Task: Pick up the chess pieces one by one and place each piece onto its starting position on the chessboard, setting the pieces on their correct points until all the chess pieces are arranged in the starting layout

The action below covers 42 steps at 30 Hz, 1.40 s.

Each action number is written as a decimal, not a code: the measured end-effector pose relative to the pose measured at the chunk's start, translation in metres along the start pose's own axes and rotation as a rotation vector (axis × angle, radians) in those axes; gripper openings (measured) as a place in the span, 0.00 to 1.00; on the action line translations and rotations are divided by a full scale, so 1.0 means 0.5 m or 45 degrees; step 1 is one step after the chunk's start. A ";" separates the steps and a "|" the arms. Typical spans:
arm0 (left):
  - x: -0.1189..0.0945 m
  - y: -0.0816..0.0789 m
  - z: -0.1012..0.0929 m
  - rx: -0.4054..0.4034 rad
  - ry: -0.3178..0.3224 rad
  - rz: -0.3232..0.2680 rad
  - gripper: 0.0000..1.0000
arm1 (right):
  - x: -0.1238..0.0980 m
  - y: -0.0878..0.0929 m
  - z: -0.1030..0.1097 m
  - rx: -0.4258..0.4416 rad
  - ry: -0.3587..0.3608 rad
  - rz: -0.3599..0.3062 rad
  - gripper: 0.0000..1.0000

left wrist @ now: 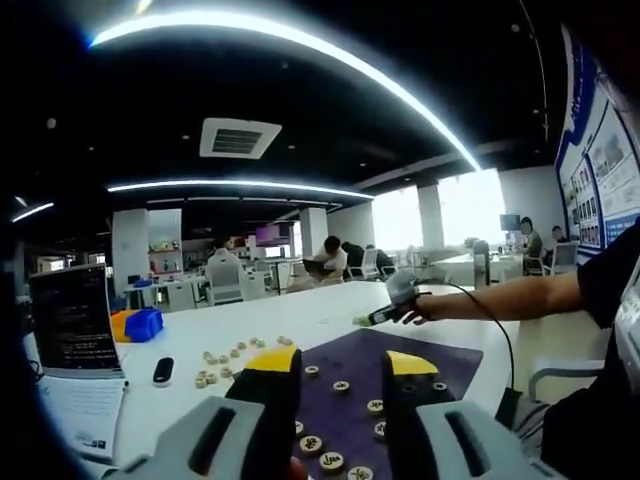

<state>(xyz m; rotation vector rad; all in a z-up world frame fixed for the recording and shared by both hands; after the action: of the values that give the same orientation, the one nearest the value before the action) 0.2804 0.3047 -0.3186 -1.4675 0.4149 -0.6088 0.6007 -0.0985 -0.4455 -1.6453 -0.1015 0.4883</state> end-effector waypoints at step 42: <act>-0.003 0.000 -0.006 0.010 0.011 -0.015 0.33 | -0.007 0.035 -0.010 0.014 0.008 0.020 0.58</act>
<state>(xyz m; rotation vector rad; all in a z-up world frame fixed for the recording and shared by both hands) 0.2775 0.3032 -0.3191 -1.4612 0.4106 -0.6262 0.5958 -0.1068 -0.4612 -1.6381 -0.0808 0.4947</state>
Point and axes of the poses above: the point that each gripper's makers call its tool centre point, and the gripper's own axes: x roughly forward along the fingers, z roughly to its left, y roughly out of its underside, the point moved 7 cm from there along -x, roughly backward along the fingers, and after that the axes turned 9 degrees about -z, right-handed, at the moved point
